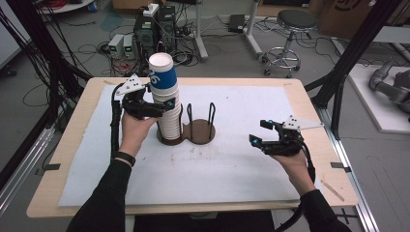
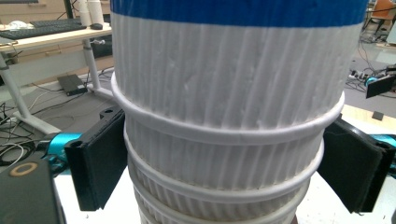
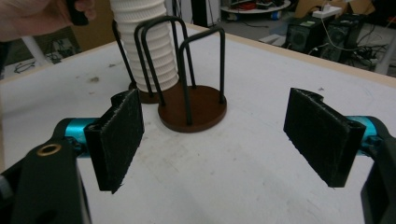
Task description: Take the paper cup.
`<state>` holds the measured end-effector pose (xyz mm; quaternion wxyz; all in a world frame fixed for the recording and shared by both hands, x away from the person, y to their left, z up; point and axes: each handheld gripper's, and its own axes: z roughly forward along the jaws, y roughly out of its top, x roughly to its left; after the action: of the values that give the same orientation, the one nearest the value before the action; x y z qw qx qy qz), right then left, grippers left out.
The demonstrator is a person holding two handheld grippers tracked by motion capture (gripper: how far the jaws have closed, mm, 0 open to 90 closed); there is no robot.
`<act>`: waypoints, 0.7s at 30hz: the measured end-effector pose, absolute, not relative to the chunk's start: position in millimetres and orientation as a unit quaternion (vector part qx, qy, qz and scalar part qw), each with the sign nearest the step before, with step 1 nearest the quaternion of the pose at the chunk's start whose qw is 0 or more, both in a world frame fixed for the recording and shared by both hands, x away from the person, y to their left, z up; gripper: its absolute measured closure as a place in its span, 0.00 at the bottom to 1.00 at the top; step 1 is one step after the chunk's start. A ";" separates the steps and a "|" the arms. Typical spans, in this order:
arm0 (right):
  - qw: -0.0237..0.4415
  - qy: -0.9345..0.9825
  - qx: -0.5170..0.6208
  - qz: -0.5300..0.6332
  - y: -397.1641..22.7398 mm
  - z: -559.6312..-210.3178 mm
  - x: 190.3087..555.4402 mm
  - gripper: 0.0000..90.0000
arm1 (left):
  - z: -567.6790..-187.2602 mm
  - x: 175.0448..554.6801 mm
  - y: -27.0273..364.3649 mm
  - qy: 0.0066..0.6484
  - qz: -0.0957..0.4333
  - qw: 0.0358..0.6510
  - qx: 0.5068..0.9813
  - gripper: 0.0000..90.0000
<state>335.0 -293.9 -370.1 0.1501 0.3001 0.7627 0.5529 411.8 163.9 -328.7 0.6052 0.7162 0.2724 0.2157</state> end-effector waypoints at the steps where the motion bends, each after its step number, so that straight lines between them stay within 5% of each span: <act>1: 0.150 0.763 0.297 0.554 -291.9 -367.9 336.2 0.23 | -328.6 411.7 164.0 0.273 0.215 0.605 0.716 0.13; 21: 0.145 0.772 0.250 0.567 -242.7 -314.0 372.7 0.23 | -328.1 410.9 163.0 0.275 0.218 0.602 0.717 0.13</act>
<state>372.7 -242.7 -314.0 0.1447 0.2503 0.7716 0.5666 410.9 163.0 -328.1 0.6022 0.7170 0.2751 0.2182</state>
